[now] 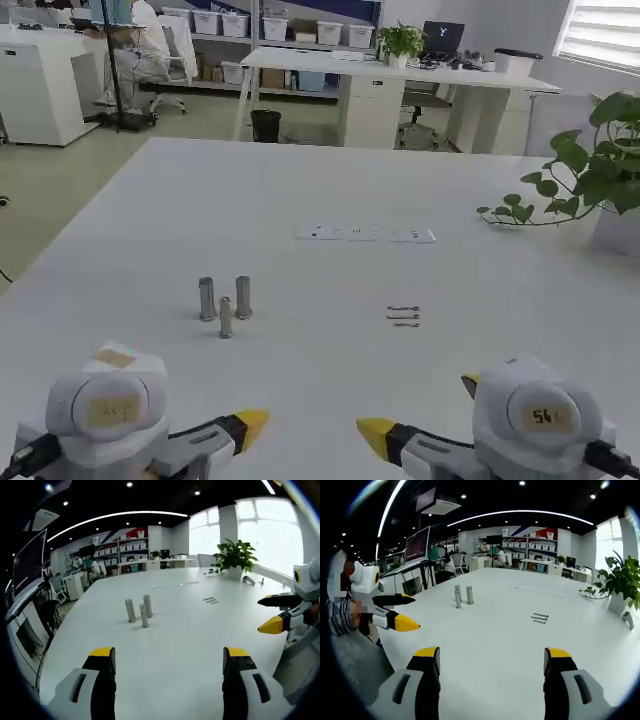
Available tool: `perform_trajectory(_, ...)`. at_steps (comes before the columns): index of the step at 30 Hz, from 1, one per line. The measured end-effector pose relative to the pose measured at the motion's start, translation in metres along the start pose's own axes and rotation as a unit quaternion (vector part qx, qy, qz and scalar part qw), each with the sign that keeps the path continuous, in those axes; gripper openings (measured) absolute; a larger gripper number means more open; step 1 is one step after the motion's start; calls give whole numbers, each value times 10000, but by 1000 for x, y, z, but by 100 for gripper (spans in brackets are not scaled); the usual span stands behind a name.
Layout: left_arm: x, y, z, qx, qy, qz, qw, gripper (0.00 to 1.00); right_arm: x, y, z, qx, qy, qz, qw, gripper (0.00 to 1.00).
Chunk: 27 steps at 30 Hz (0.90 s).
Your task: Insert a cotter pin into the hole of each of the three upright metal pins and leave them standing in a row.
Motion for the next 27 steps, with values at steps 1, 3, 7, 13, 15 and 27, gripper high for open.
perform_trajectory(1,0,0,0,-2,-1,-1,10000,85,0,0,0,-10,-4,17,10000,84)
perform_trajectory(3,0,-1,0,3,-4,-37,10000,84,0,1,1,-31,-24,31,10000,84)
perform_trajectory(7,0,0,1,11,-15,-21,10000,84,-1,0,1,-15,-45,30,10000,84)
perform_trajectory(13,0,-1,1,31,-24,-29,10000,84,-1,0,2,-23,-63,13,10000,84)
perform_trajectory(15,0,-1,1,20,-30,-23,10000,84,-1,0,1,-15,-57,23,10000,84)
perform_trajectory(27,0,-1,1,16,-29,-27,10000,84,-1,-1,2,-14,-66,-1,10000,84)
Point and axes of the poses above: the centre of the closed fingertips' face, and the gripper's own axes: x roughly forward along the fingers, z roughly to its right, y roughly out of its top, the point moved 8 cm from there along -x, roughly backward along the fingers, and after that the axes turned 1 degree about -z, right-handed, at the moved point
